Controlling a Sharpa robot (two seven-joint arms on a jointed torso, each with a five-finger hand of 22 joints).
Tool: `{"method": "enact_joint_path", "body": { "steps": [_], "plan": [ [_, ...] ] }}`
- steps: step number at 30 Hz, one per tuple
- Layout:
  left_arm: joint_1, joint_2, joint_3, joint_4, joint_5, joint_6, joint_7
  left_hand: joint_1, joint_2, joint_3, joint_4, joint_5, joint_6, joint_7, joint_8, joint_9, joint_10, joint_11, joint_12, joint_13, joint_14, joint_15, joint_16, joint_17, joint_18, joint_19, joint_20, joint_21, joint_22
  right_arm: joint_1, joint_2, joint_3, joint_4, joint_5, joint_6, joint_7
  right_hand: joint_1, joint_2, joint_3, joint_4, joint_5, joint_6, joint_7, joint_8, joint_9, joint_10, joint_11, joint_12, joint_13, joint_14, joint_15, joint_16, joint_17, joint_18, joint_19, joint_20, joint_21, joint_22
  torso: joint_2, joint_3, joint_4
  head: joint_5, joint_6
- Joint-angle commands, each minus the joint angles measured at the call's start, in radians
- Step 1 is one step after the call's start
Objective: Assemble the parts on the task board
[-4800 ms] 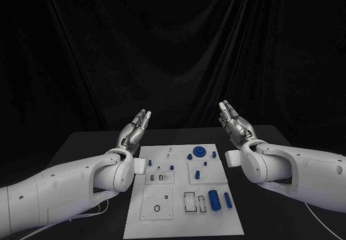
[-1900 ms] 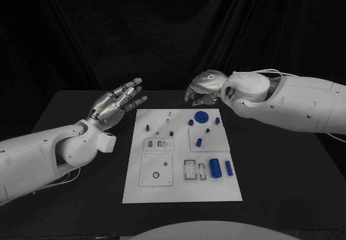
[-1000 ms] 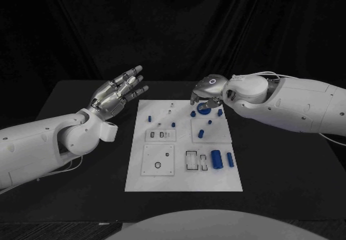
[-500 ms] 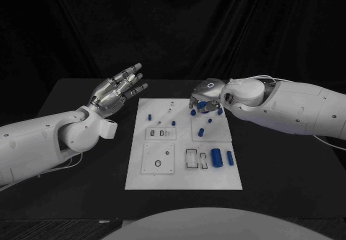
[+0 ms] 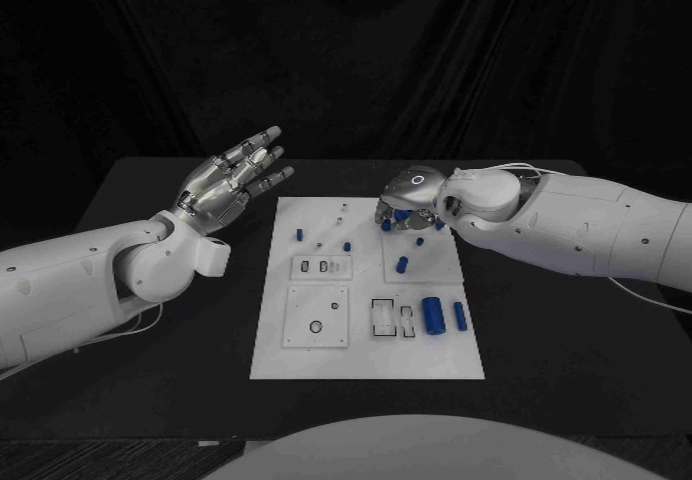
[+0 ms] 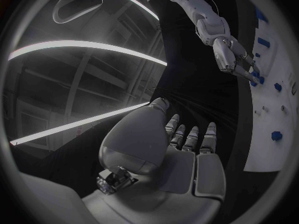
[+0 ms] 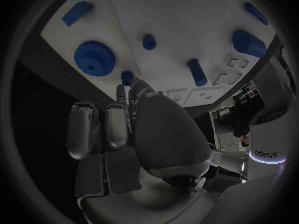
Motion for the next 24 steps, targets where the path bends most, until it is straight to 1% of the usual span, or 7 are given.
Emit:
{"method": "enact_joint_path", "body": {
  "steps": [1, 5, 6, 8, 11, 18, 24],
  "plan": [
    [0.003, 0.003, 0.001, -0.004, 0.000, 0.045, 0.045, 0.001, -0.008, 0.002, -0.006, 0.002, 0.003, 0.005, -0.002, 0.000, -0.005, 0.000, -0.006, -0.001, -0.003, 0.007, -0.002, -0.001, 0.009, -0.007, 0.002, -0.005, -0.001, -0.005, 0.005, 0.001, -0.013, -0.010, -0.049, 0.024, 0.000, -0.013, 0.017, 0.001, 0.020, 0.012, -0.002, 0.004, 0.004, -0.006, -0.002, 0.005, 0.001, 0.027, -0.003, -0.006, -0.001, 0.000, -0.009, 0.000, -0.004, 0.000, -0.001, -0.0004, 0.0004, 0.001, 0.000],
    [0.003, 0.005, 0.001, -0.010, 0.000, 0.059, 0.039, 0.001, -0.020, -0.003, -0.011, 0.005, 0.002, 0.010, -0.001, 0.000, -0.007, 0.004, -0.007, -0.001, -0.005, 0.007, -0.004, -0.002, 0.009, -0.010, 0.004, -0.006, -0.002, -0.008, 0.012, 0.001, -0.026, -0.010, -0.057, 0.032, 0.000, -0.014, 0.031, 0.000, 0.036, 0.020, 0.000, 0.008, 0.009, -0.006, -0.001, 0.006, 0.001, 0.028, -0.003, -0.006, -0.001, 0.000, -0.010, 0.000, -0.005, 0.000, 0.000, -0.0004, -0.0007, 0.002, 0.000],
    [0.002, 0.006, 0.001, -0.012, 0.000, 0.063, 0.038, -0.001, -0.031, -0.009, -0.014, 0.009, 0.001, 0.013, -0.001, 0.000, -0.009, 0.008, -0.008, -0.001, -0.008, -0.003, -0.008, -0.004, 0.009, -0.015, 0.002, -0.009, -0.003, -0.009, 0.014, 0.001, -0.031, -0.010, -0.058, 0.034, -0.001, -0.014, 0.035, 0.000, 0.039, 0.023, 0.000, 0.009, 0.011, -0.007, 0.000, 0.006, 0.001, 0.028, -0.003, -0.006, -0.001, 0.000, -0.009, 0.000, -0.005, 0.001, 0.000, -0.0005, -0.0008, 0.002, 0.000],
    [0.002, 0.007, 0.001, -0.015, 0.000, 0.067, 0.037, -0.002, -0.034, -0.012, -0.016, 0.011, -0.001, 0.014, -0.001, 0.000, -0.009, 0.009, -0.009, -0.002, -0.008, -0.006, -0.009, -0.004, 0.009, -0.017, 0.001, -0.011, -0.004, -0.011, 0.018, 0.001, -0.038, -0.010, -0.063, 0.039, -0.002, -0.015, 0.043, -0.001, 0.043, 0.032, -0.001, 0.014, 0.016, -0.007, -0.001, 0.007, 0.001, 0.028, -0.003, -0.006, 0.000, 0.000, -0.010, 0.000, -0.006, 0.001, 0.000, -0.0006, -0.0002, 0.000, 0.000],
    [0.002, 0.010, 0.001, -0.019, 0.000, 0.072, 0.035, -0.002, -0.035, -0.013, -0.016, 0.013, -0.001, 0.014, -0.001, 0.000, -0.010, 0.009, -0.009, -0.002, -0.009, -0.007, -0.009, -0.004, 0.009, -0.018, 0.001, -0.012, -0.004, -0.016, 0.027, 0.001, -0.053, -0.010, -0.073, 0.049, -0.002, -0.017, 0.061, -0.006, 0.059, 0.052, 0.000, 0.025, 0.028, 0.003, -0.006, 0.014, 0.003, 0.028, -0.005, -0.006, 0.000, 0.000, -0.010, 0.000, -0.006, 0.004, 0.000, -0.0006, 0.0000, -0.002, 0.000],
    [0.002, 0.011, 0.001, -0.023, 0.000, 0.081, 0.029, 0.000, -0.032, -0.011, -0.019, 0.018, 0.000, 0.015, -0.001, 0.000, -0.010, 0.010, -0.008, -0.002, -0.009, -0.008, -0.009, -0.004, 0.009, -0.020, 0.000, -0.012, -0.004, -0.026, 0.039, 0.001, -0.080, -0.008, -0.085, 0.069, -0.004, -0.020, 0.080, -0.015, 0.064, 0.069, 0.005, 0.037, 0.046, 0.021, -0.012, 0.025, 0.006, 0.028, -0.009, -0.006, 0.001, -0.001, -0.010, -0.004, -0.006, 0.007, 0.000, -0.0009, -0.0016, 0.000, 0.000],
    [0.002, 0.014, 0.001, -0.027, 0.000, 0.087, 0.021, 0.000, -0.032, -0.011, -0.019, 0.018, 0.000, 0.015, -0.001, 0.000, -0.010, 0.010, -0.009, -0.002, -0.009, -0.008, -0.009, -0.004, 0.009, -0.020, 0.000, -0.012, -0.004, -0.031, 0.041, 0.001, -0.091, -0.005, -0.077, 0.076, -0.014, -0.026, 0.084, -0.016, 0.057, 0.065, 0.008, 0.036, 0.052, 0.028, -0.010, 0.030, 0.007, 0.029, -0.009, -0.004, 0.005, -0.001, -0.009, -0.005, -0.006, 0.010, 0.000, -0.0008, -0.0008, -0.001, 0.000]
  ]
}}
